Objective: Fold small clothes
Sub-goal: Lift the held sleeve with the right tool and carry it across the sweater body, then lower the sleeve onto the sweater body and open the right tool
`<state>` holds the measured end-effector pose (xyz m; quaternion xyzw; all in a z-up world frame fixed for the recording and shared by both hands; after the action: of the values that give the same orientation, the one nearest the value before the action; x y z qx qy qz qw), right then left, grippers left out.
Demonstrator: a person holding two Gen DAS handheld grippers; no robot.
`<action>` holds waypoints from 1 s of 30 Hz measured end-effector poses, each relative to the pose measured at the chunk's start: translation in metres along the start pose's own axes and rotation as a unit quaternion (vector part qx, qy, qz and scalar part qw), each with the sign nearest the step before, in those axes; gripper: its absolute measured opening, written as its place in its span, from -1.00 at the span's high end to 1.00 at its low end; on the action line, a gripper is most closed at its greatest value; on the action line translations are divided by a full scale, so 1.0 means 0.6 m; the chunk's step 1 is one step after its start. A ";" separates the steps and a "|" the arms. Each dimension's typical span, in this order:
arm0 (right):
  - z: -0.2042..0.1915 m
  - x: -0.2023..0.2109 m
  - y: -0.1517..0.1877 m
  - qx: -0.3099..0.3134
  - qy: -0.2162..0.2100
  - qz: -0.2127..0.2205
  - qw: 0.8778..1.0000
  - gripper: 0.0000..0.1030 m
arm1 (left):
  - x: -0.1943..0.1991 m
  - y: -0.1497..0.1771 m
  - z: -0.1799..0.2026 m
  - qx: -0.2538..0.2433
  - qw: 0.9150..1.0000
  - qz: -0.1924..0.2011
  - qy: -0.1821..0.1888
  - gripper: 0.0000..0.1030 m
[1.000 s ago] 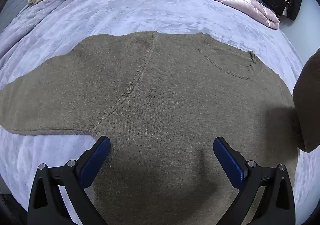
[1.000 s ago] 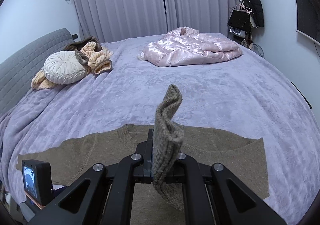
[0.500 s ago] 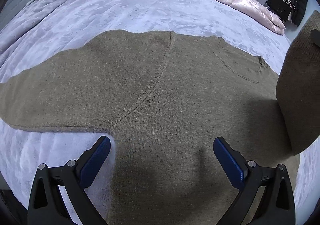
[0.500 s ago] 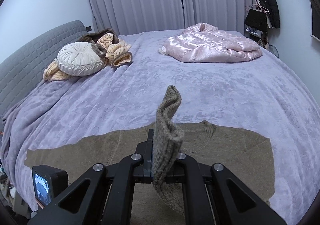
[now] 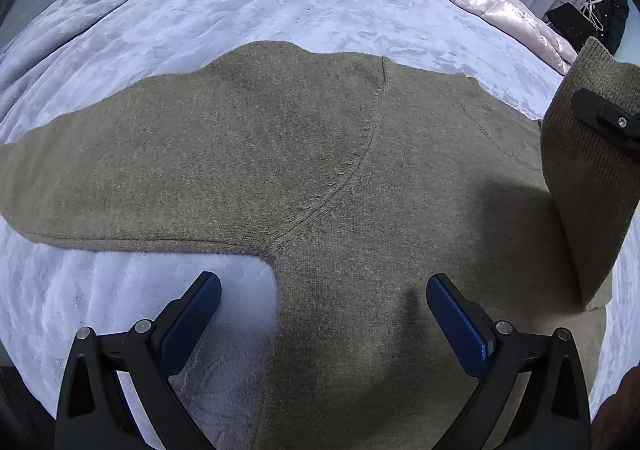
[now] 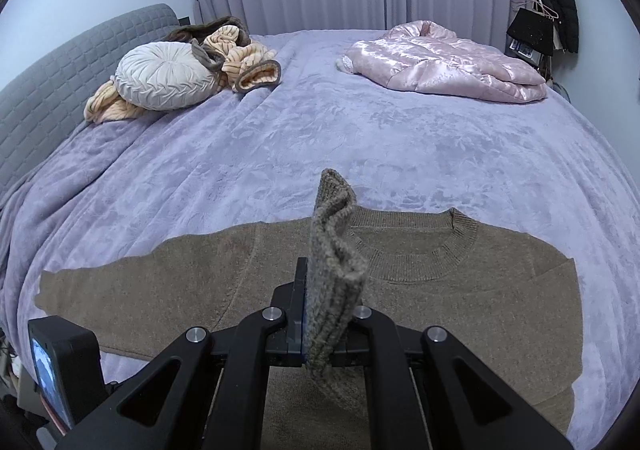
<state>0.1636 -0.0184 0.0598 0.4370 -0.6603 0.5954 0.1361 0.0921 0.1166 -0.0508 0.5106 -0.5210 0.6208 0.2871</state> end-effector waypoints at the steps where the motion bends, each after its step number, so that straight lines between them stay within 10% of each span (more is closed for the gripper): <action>1: 0.000 -0.005 0.003 -0.003 0.001 -0.004 1.000 0.89 | 0.001 0.000 -0.005 0.001 1.000 -0.001 -0.002 -1.00; 19: -0.057 -0.124 0.083 0.013 0.021 -0.091 0.996 0.75 | -0.001 0.022 -0.111 0.049 0.999 -0.007 -0.016 -1.00; 24: -0.088 -0.099 0.074 0.031 -0.013 -0.077 0.996 -0.24 | 0.008 0.027 -0.117 0.050 0.999 -0.002 -0.018 -1.00; 30: -0.085 -0.010 0.028 0.017 -0.080 -0.020 0.996 -0.35 | 0.032 0.022 -0.115 0.062 0.998 0.010 -0.013 -1.00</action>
<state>0.1371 0.0290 0.0575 0.4985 -0.6499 0.5670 0.0875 0.0512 0.1739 -0.0331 0.5301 -0.4907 0.6479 0.2420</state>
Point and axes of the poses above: each gripper's, at about its wrist camera, not at the fingertips, and x roughly against the way its jaws point, z to its right, y to its underside, the point moved 8 cm from there along -x, roughly the way its jaws point, and after that the axes turned 14 degrees about -y, right-handed, at the moved point
